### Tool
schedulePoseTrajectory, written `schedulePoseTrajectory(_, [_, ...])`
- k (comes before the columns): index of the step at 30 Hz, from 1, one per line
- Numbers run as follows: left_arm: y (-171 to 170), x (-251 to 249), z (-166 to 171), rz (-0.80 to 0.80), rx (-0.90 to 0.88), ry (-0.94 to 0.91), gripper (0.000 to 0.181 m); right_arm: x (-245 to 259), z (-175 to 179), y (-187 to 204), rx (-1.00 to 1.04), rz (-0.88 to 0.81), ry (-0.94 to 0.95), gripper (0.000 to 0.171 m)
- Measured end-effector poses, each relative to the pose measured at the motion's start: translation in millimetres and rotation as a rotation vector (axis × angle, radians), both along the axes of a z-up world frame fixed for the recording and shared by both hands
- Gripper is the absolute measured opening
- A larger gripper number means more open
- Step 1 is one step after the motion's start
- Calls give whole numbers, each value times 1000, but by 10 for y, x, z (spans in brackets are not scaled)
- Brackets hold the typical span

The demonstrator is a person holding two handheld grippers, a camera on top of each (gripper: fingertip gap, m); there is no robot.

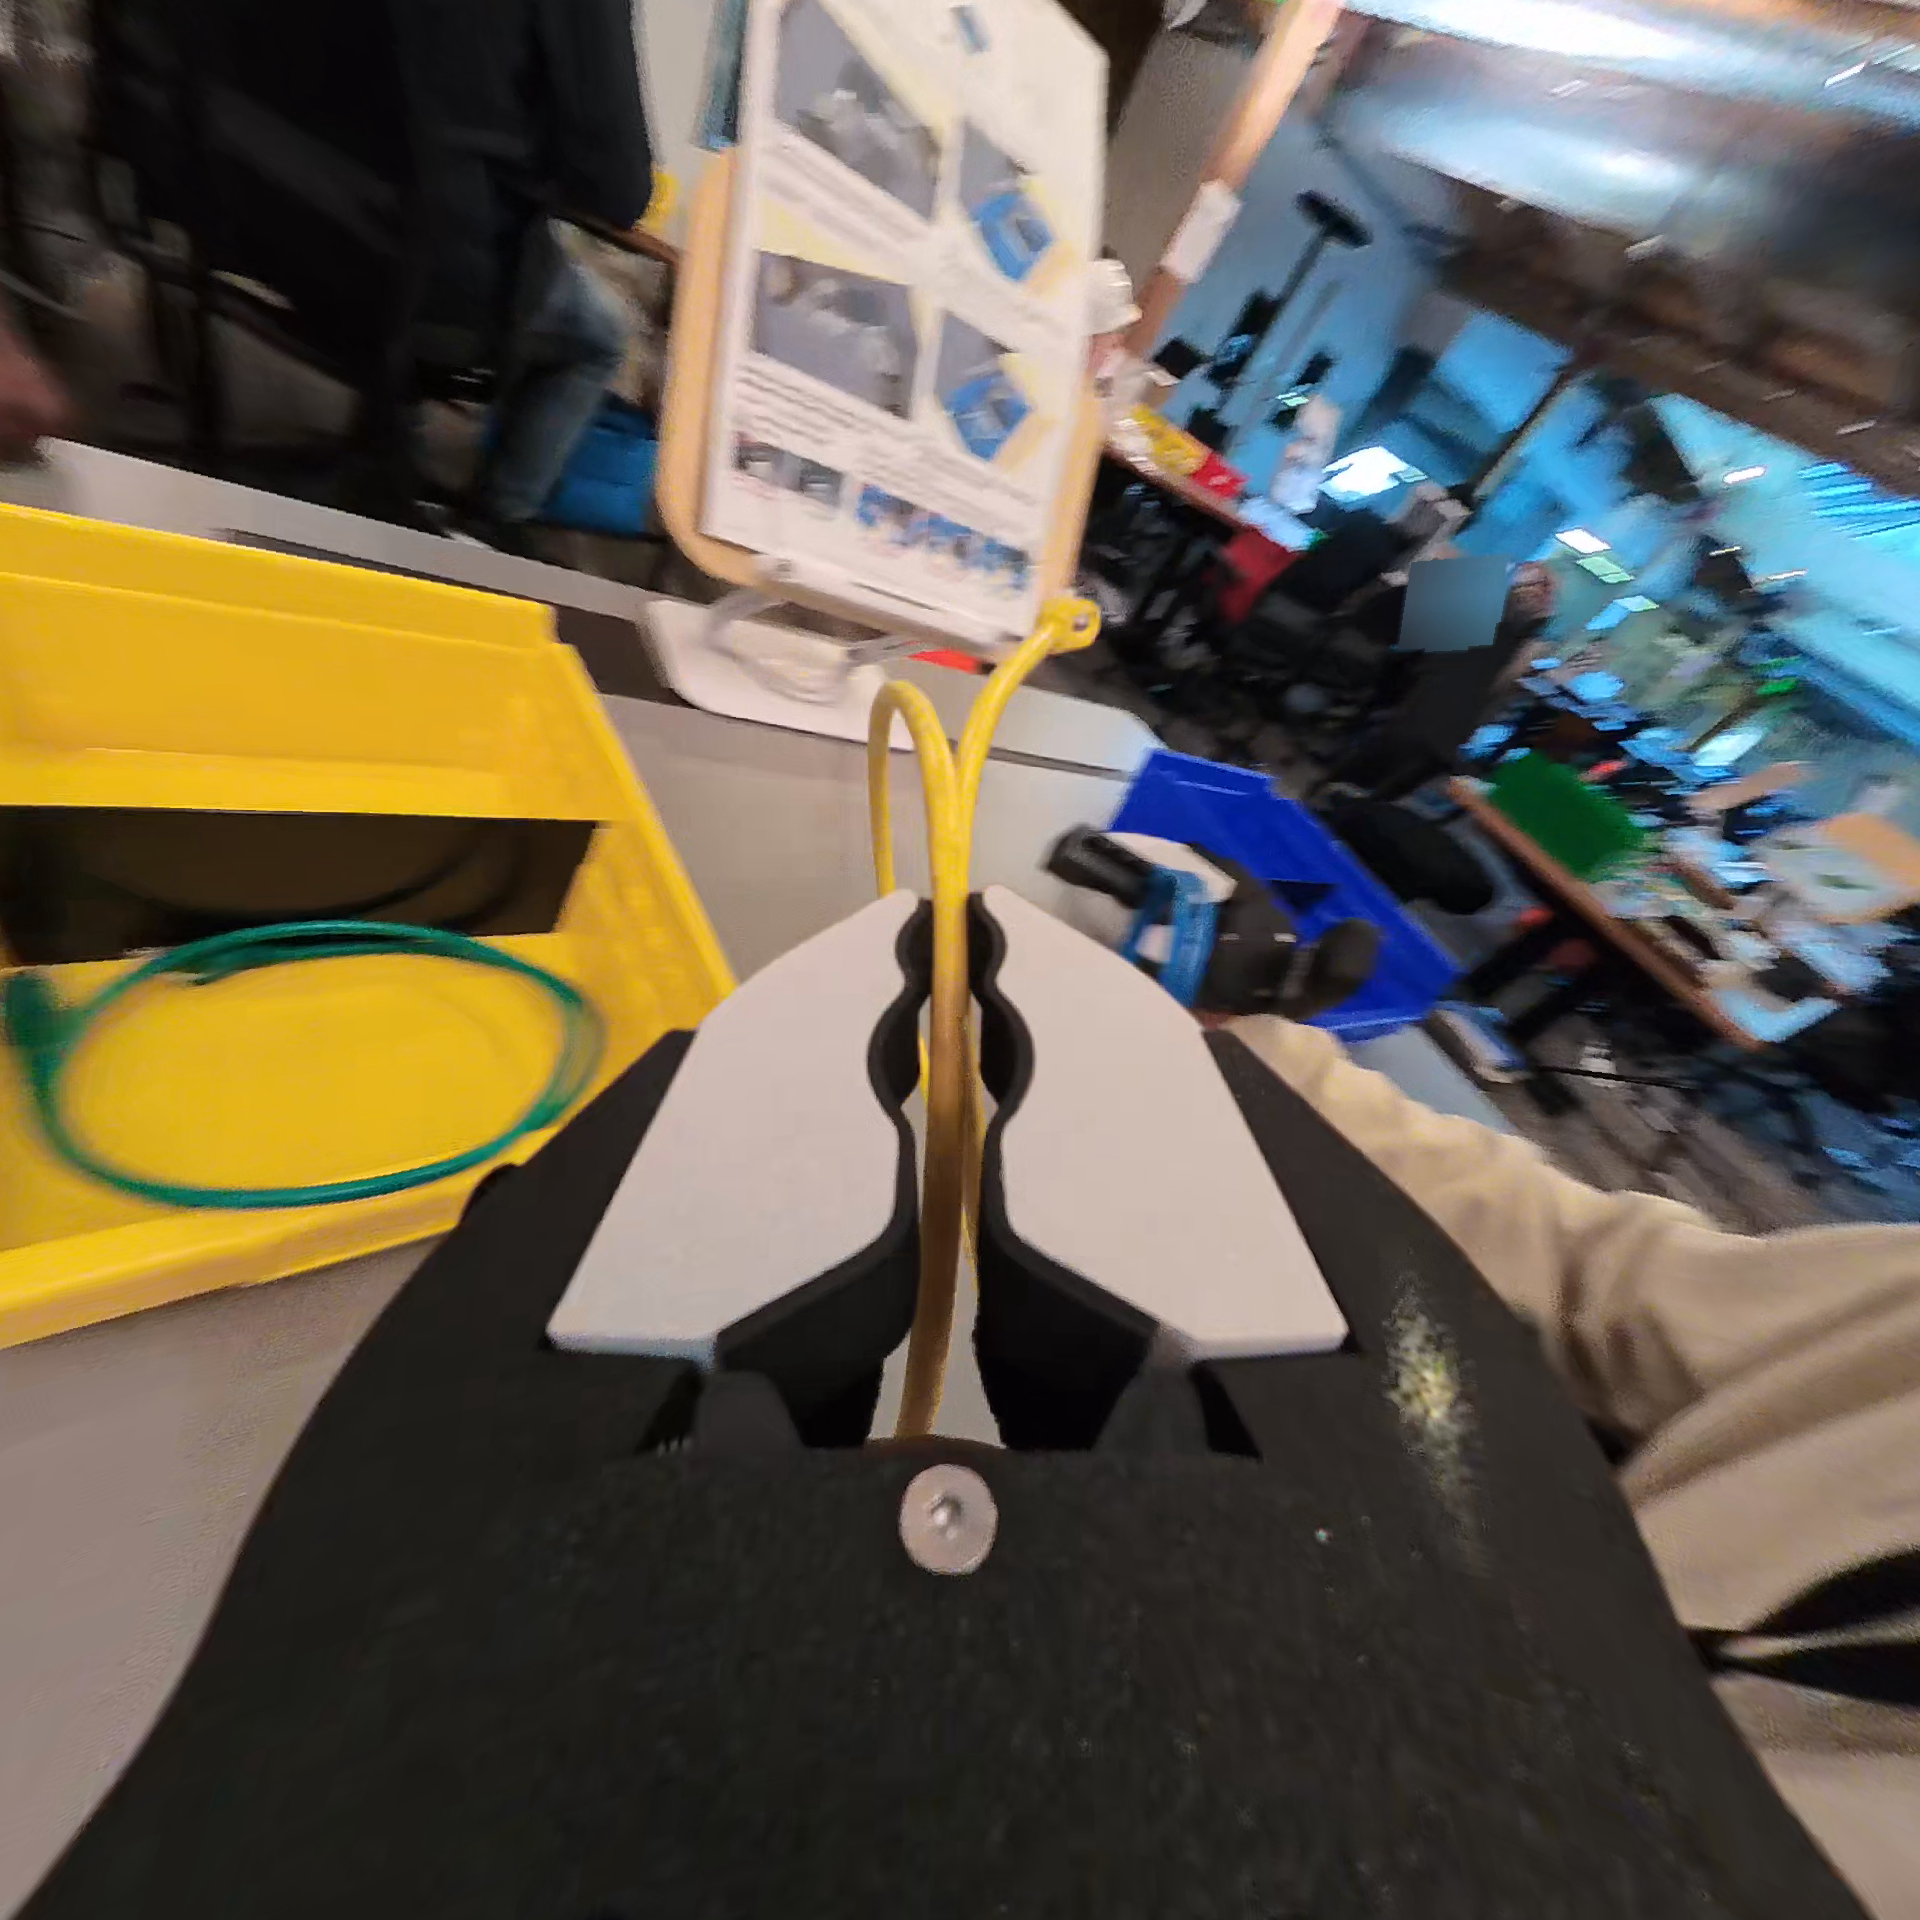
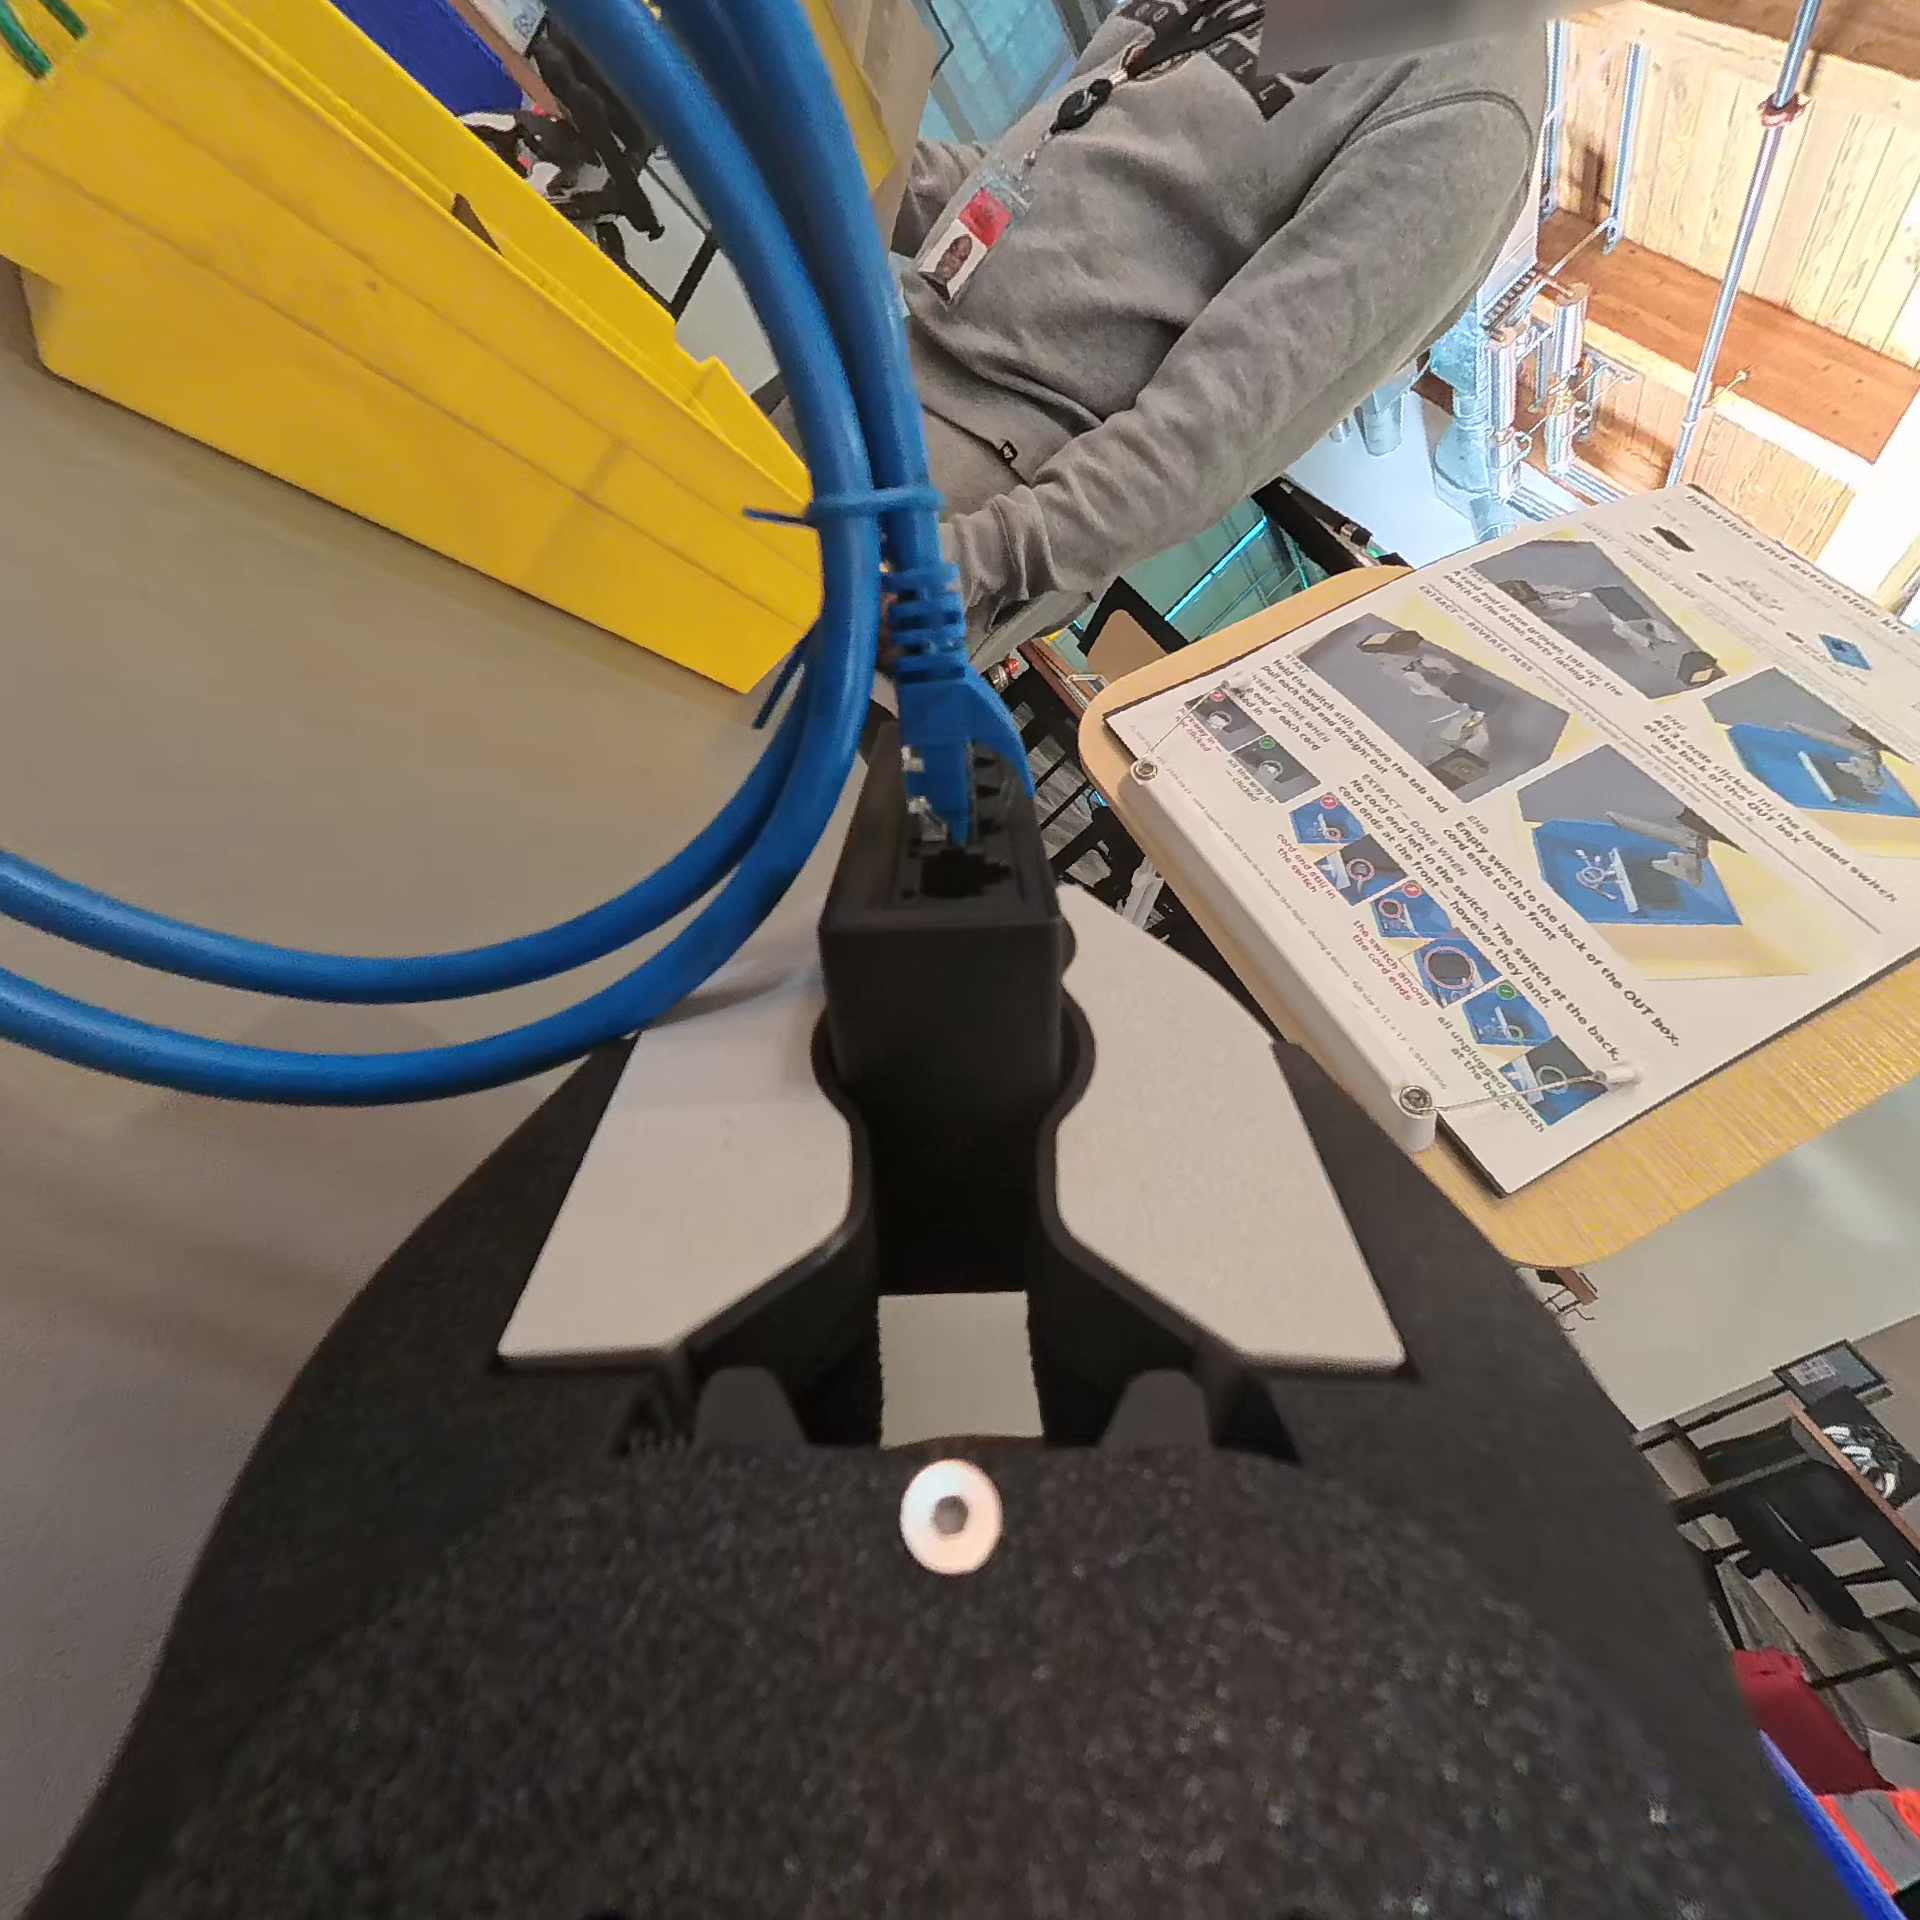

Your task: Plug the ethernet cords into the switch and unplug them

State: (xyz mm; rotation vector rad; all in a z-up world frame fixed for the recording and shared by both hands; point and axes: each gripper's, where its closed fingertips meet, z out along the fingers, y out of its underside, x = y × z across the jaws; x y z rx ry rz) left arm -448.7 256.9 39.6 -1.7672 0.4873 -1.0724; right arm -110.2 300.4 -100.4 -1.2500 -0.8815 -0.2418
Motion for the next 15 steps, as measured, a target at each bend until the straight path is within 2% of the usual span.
schedulePoseTrajectory(3, [-260, 337, -20, -124, -57, -90, 5, 9, 11, 1, 3, -2, 7, 31])
schedulePoseTrajectory(5, [-337, 572, -213, -167, -112, -90, 5, 11, 30, -8, 13, -1, 12, 31])
schedulePoseTrajectory(11, [-247, 954, -1304, -165, -354, 41, 5, 40, 63, -21, 24, -3, 30, 31])
schedulePoseTrajectory(15, [-223, 972, -1838, -128, -414, 195, 5, 65, 72, -23, 22, -8, 42, 31])
